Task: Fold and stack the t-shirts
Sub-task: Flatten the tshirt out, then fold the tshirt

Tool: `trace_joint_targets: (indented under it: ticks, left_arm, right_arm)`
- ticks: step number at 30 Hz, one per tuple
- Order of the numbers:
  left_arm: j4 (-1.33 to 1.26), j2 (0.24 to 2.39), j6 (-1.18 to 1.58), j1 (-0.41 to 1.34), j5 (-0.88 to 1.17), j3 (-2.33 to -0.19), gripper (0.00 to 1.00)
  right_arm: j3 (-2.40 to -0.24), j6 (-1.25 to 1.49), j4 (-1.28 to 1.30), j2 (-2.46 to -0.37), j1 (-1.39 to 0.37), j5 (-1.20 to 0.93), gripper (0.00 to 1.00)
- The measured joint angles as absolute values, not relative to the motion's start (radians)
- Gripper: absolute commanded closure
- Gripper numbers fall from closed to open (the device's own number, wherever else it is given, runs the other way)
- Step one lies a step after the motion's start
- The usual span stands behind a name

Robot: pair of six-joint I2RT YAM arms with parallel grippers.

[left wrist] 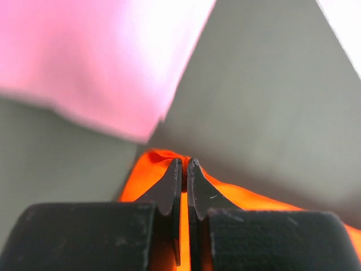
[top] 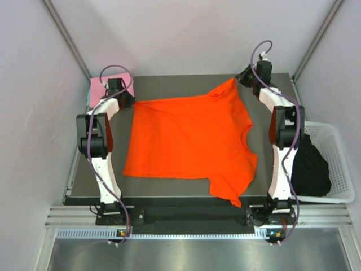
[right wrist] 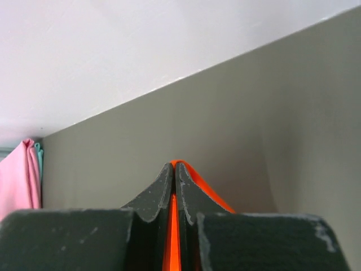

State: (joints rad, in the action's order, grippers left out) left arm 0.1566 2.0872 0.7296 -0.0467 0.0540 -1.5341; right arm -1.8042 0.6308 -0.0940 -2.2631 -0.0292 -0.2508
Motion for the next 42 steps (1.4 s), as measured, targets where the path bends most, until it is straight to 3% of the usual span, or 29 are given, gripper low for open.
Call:
trace_joint_targets:
  ticks: [3, 7, 17, 25, 35, 42]
  left_arm:
    - [0.155, 2.168, 0.728, -0.076, 0.119, -1.628, 1.0]
    - [0.176, 2.197, 0.711, -0.096, 0.19, -1.701, 1.0]
    - [0.29, 2.119, 0.626, -0.097, 0.228, -1.637, 1.0]
    - [0.445, 2.041, 0.551, -0.097, 0.231, -1.606, 1.0]
    - [0.558, 2.013, 0.5, -0.097, 0.188, -1.519, 1.0]
    - [0.587, 1.974, 0.479, -0.097, 0.171, -1.477, 1.0]
  right_arm:
    - [-1.907, 0.657, -0.07, -2.343, -0.043, -0.26, 1.0]
    - [-1.893, 0.678, -0.053, -2.34, -0.05, -0.251, 1.0]
    - [-1.431, 0.701, -0.011, -1.974, -0.025, -0.192, 1.0]
    - [-1.215, 0.684, 0.051, -1.679, -0.023, -0.17, 1.0]
    - [-0.888, 0.677, 0.097, -1.526, -0.023, -0.183, 1.0]
    - [-0.776, 0.675, 0.107, -1.494, -0.023, -0.21, 1.0]
